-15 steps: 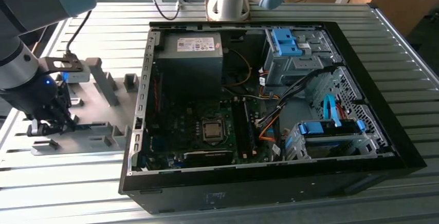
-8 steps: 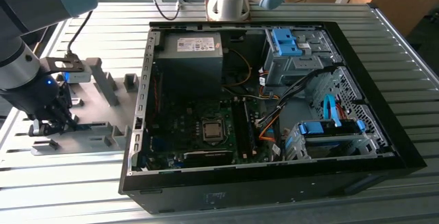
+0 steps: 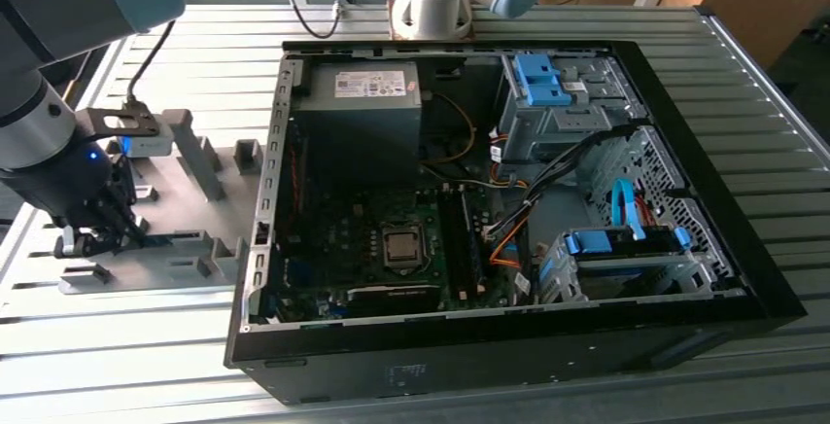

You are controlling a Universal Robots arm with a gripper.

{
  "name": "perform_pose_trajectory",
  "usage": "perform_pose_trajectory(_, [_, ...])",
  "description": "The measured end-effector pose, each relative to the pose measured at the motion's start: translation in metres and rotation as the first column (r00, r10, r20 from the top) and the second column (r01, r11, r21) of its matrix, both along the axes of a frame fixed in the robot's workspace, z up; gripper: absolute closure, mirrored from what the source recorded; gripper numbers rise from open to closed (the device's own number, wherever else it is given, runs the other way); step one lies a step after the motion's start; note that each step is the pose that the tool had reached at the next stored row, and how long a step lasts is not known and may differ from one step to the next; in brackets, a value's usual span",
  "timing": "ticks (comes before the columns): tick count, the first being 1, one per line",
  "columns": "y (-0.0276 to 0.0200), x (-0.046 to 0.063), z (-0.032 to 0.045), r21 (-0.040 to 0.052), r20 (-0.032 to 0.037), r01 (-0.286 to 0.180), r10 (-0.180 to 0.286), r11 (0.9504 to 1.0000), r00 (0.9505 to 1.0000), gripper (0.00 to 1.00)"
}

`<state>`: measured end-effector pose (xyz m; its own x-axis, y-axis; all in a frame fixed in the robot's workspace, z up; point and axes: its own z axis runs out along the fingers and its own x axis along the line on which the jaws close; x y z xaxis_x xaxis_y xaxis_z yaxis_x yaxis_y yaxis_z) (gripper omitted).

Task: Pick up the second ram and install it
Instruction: 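Pick up the second ram and move it above second insertion slot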

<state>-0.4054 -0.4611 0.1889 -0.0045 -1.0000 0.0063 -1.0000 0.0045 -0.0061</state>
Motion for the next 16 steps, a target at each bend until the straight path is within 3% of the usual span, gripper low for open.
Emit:
perform_pose_trajectory(8, [0.0000,0.0000,0.0064,0.0000,0.0001,0.000,0.000,1.0000,1.0000,0.86])
perform_pose_trajectory(16, [0.0000,0.0000,0.0074,-0.0001,0.0000,0.000,0.000,1.0000,1.0000,0.86])
